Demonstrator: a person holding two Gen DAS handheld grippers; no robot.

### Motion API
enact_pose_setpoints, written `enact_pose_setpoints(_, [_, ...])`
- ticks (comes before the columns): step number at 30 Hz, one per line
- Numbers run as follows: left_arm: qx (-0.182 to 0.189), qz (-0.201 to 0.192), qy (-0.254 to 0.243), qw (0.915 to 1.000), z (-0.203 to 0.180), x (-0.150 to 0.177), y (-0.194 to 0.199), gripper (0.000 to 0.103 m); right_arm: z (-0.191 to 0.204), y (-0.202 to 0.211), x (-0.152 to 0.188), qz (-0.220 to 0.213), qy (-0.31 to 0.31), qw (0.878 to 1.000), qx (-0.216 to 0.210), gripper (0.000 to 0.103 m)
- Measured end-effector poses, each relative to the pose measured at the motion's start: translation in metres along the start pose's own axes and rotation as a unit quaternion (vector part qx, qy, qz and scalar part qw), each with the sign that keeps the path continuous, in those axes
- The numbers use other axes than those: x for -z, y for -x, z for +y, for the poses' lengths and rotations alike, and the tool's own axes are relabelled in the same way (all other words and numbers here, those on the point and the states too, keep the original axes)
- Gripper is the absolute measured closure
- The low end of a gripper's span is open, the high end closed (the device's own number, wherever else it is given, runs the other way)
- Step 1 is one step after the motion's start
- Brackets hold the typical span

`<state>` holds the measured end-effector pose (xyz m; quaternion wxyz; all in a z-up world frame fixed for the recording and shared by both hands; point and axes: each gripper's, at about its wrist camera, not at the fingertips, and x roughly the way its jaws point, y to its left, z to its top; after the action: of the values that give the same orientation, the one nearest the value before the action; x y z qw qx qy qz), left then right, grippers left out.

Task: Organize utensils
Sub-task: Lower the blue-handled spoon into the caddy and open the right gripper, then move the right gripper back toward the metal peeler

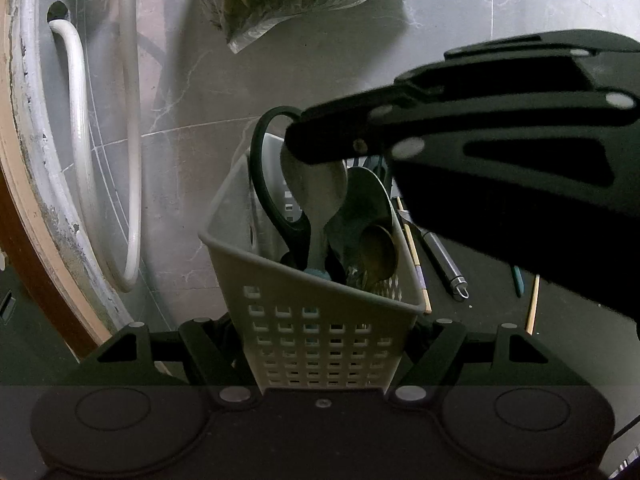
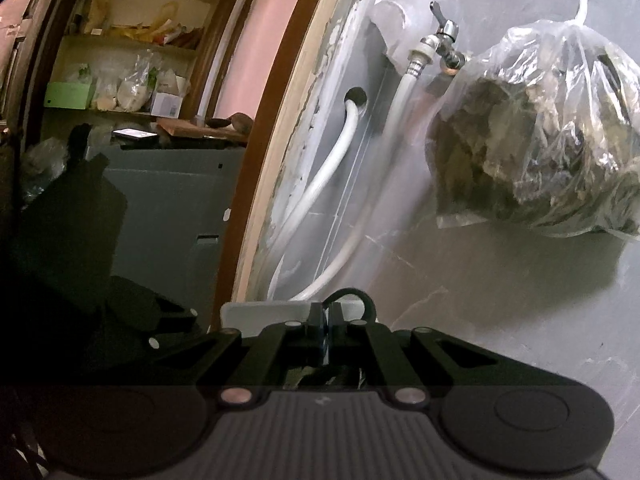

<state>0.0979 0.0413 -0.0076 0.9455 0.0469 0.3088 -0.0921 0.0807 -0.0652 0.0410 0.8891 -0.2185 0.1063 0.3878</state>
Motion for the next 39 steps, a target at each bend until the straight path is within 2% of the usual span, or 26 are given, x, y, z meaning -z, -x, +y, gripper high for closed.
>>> enact_pose_setpoints(5, [0.000, 0.000, 0.000, 1.0000, 0.000, 0.001, 0.000, 0.027, -0.001, -0.004, 0.001, 0.008, -0.003, 1.000, -0.002, 0.101])
enact_pose_setpoints(10, [0.000, 0.000, 0.000, 1.0000, 0.000, 0.001, 0.000, 0.027, -0.003, -0.003, 0.001, 0.008, -0.008, 1.000, 0.002, 0.095])
enact_pose_setpoints(12, [0.000, 0.000, 0.000, 1.0000, 0.000, 0.001, 0.000, 0.027, -0.006, 0.000, 0.001, 0.000, -0.016, 1.000, 0.008, 0.077])
enact_pose_setpoints(16, [0.000, 0.000, 0.000, 1.0000, 0.000, 0.001, 0.000, 0.027, -0.017, 0.010, 0.000, -0.025, -0.042, 0.998, 0.036, 0.053])
enact_pose_setpoints(18, [0.000, 0.000, 0.000, 1.0000, 0.000, 0.001, 0.000, 0.027, -0.023, 0.015, 0.000, -0.035, -0.053, 0.996, 0.059, 0.031])
enact_pose_setpoints(19, [0.000, 0.000, 0.000, 1.0000, 0.000, 0.001, 0.001, 0.027, -0.027, 0.018, 0.001, -0.039, -0.060, 0.995, 0.073, 0.025])
enact_pose_setpoints(20, [0.000, 0.001, -0.001, 1.0000, 0.000, 0.000, 0.001, 0.027, -0.032, 0.021, 0.002, -0.044, -0.069, 0.993, 0.088, 0.016])
enact_pose_setpoints(21, [0.000, 0.001, -0.001, 1.0000, 0.000, 0.000, 0.001, 0.027, -0.036, 0.024, 0.004, -0.046, -0.078, 0.991, 0.101, 0.009])
enact_pose_setpoints(23, [0.000, 0.002, -0.001, 1.0000, 0.000, 0.000, 0.001, 0.027, -0.047, 0.027, 0.008, -0.042, -0.097, 0.986, 0.130, 0.002])
enact_pose_setpoints(28, [0.001, 0.001, 0.004, 1.0000, 0.001, 0.000, 0.000, 0.027, -0.073, 0.028, 0.023, -0.003, -0.136, 0.972, 0.190, 0.000])
enact_pose_setpoints(32, [0.002, 0.000, 0.005, 1.0000, 0.001, 0.001, 0.001, 0.027, -0.091, 0.022, 0.042, 0.053, -0.169, 0.954, 0.240, 0.000])
enact_pose_setpoints(36, [0.003, -0.001, 0.004, 1.0000, 0.001, 0.001, 0.000, 0.027, -0.106, 0.015, 0.070, 0.122, -0.212, 0.933, 0.264, 0.000])
enact_pose_setpoints(39, [0.004, -0.001, 0.003, 1.0000, 0.002, 0.001, 0.000, 0.027, -0.113, 0.009, 0.095, 0.173, -0.243, 0.917, 0.263, 0.000])
